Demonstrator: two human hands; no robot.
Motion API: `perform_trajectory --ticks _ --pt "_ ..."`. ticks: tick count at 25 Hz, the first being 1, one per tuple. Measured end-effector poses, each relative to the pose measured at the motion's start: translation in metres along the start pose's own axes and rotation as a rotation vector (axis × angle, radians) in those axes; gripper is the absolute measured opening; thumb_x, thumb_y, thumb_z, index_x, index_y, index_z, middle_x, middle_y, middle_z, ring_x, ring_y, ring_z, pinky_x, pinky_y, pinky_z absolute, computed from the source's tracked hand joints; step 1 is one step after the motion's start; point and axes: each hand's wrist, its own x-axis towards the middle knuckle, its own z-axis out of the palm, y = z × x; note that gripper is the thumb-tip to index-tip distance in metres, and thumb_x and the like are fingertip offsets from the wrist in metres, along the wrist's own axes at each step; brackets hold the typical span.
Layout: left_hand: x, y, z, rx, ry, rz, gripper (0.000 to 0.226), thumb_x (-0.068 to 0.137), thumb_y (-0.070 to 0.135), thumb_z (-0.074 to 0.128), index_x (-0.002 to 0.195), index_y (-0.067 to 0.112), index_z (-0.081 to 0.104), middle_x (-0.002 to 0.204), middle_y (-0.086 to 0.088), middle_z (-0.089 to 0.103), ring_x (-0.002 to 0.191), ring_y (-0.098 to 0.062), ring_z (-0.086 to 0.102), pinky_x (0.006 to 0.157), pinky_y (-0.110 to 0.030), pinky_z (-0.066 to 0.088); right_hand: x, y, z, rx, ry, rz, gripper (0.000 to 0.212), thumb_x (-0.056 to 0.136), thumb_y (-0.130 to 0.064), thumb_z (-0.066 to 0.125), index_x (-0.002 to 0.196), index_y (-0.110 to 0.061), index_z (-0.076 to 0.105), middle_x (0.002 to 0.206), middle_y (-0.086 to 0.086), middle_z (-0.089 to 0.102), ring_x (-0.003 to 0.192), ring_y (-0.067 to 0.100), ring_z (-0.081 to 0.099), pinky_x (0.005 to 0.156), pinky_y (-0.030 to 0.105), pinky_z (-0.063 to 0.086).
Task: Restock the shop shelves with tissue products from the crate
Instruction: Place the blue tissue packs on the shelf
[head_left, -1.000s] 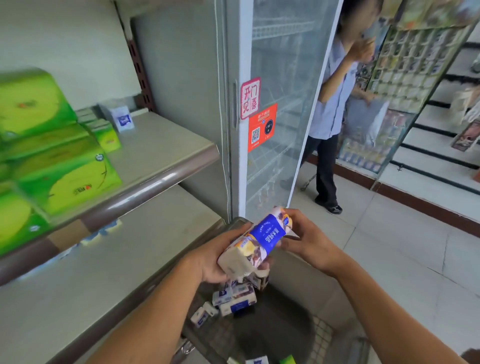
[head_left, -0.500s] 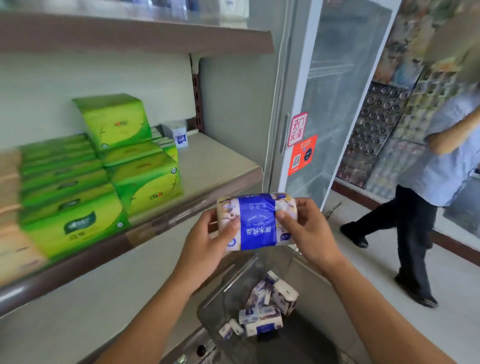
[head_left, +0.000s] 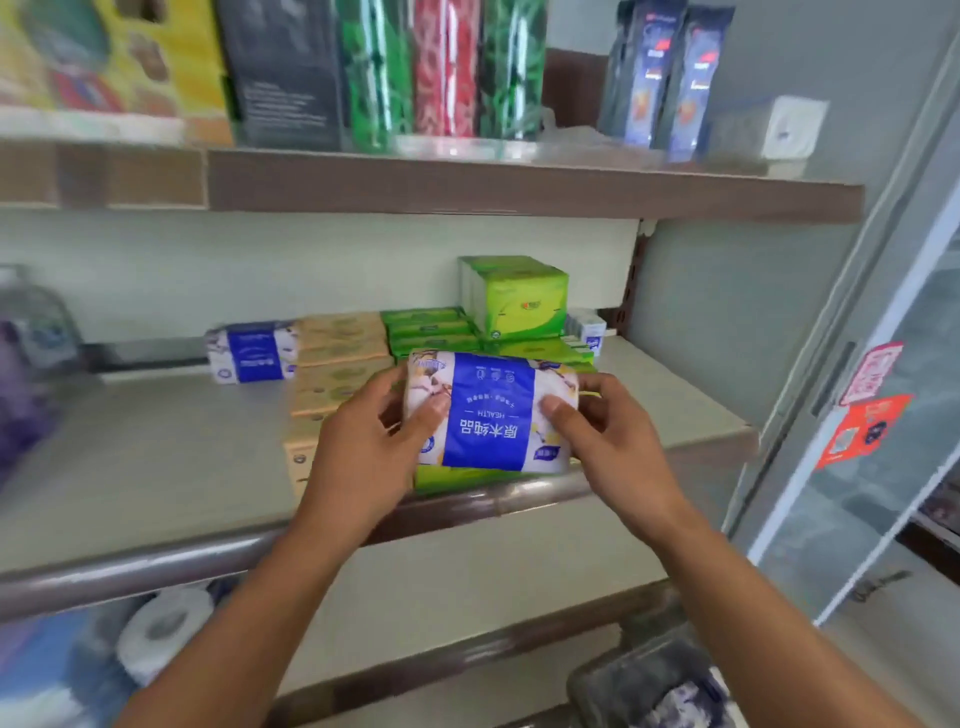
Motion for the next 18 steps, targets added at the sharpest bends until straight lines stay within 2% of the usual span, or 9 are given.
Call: perform_trajectory --ticks 3,5,7,9,12,14,16,18 --pt "-0.001 -0.007 -0.066 0.150 0.159 0.033 0.014 0.090 0.027 0.065 0.102 0.035 0.065 0.099 0.014 0.070 0.092 0.000 0.065 0.072 -0.007 0.046 0.009 -0.010 0.067 0.016 -0.115 -0.027 0.014 0.090 -0.019 0.065 0.102 -0.020 0.057 0.094 0.000 0.075 0.084 0.012 0.072 0.067 0.026 0.056" --pt "0.000 -0.018 -0.111 0.236 0.253 0.035 0.013 0.089 0.030 0.066 0.100 0.037 0.066 0.100 0.012 0.067 0.095 -0.003 0.063 0.074 -0.009 0.044 0.013 -0.016 0.113 0.018 -0.200 -0.032 0.013 0.091 -0.019 0.064 0.100 -0.023 0.056 0.097 -0.001 0.074 0.083 0.008 0.071 0.063 0.021 0.053" --pt "0.002 -0.026 -0.149 0.270 0.307 0.001 0.017 0.087 0.037 0.065 0.104 0.034 0.068 0.099 0.010 0.068 0.092 -0.003 0.064 0.072 -0.014 0.046 0.017 -0.020 0.156 0.003 -0.265 -0.042 0.012 0.091 -0.020 0.064 0.097 -0.025 0.054 0.098 0.000 0.073 0.082 0.008 0.071 0.066 0.024 0.053" --pt "0.007 -0.032 -0.179 0.287 0.342 -0.014 0.017 0.086 0.037 0.065 0.103 0.033 0.068 0.094 0.014 0.069 0.086 0.006 0.063 0.067 -0.010 0.046 0.024 -0.022 0.192 -0.040 -0.293 -0.052 0.013 0.091 -0.020 0.064 0.093 -0.025 0.053 0.094 0.000 0.073 0.079 0.008 0.071 0.064 0.025 0.053" --pt "0.019 -0.046 -0.210 0.331 0.384 -0.025 0.019 0.090 0.022 0.065 0.106 0.032 0.066 0.087 0.020 0.065 0.075 0.023 0.056 0.061 -0.001 0.040 0.038 -0.019 0.238 -0.125 -0.305 -0.047 0.012 0.090 -0.025 0.065 0.092 -0.024 0.053 0.096 0.001 0.073 0.081 0.012 0.070 0.063 0.029 0.054" --pt "0.029 -0.066 -0.228 0.376 0.390 -0.067 0.014 0.091 0.021 0.063 0.102 0.029 0.065 0.086 0.015 0.067 0.070 0.015 0.059 0.058 -0.004 0.040 0.048 -0.016 0.264 -0.271 -0.317 -0.064 0.015 0.090 -0.027 0.065 0.097 -0.021 0.054 0.099 -0.002 0.069 0.078 0.007 0.065 0.059 0.018 0.046" --pt "0.039 -0.089 -0.240 0.415 0.389 -0.133 0.010 0.091 0.025 0.061 0.101 0.025 0.066 0.091 0.008 0.070 0.071 0.004 0.062 0.061 -0.015 0.045 0.057 -0.010 0.285 -0.414 -0.327 -0.065 0.018 0.090 -0.027 0.065 0.102 -0.020 0.053 0.100 -0.005 0.065 0.071 -0.004 0.057 0.049 0.006 0.036" --pt "0.048 -0.114 -0.244 0.408 0.385 -0.196 0.015 0.091 0.028 0.061 0.104 0.022 0.066 0.095 0.006 0.072 0.073 -0.001 0.064 0.062 -0.020 0.048 0.066 -0.004 0.298 -0.518 -0.372 -0.039 0.020 0.091 -0.027 0.063 0.106 -0.019 0.054 0.103 -0.006 0.065 0.070 -0.004 0.055 0.047 0.006 0.035"
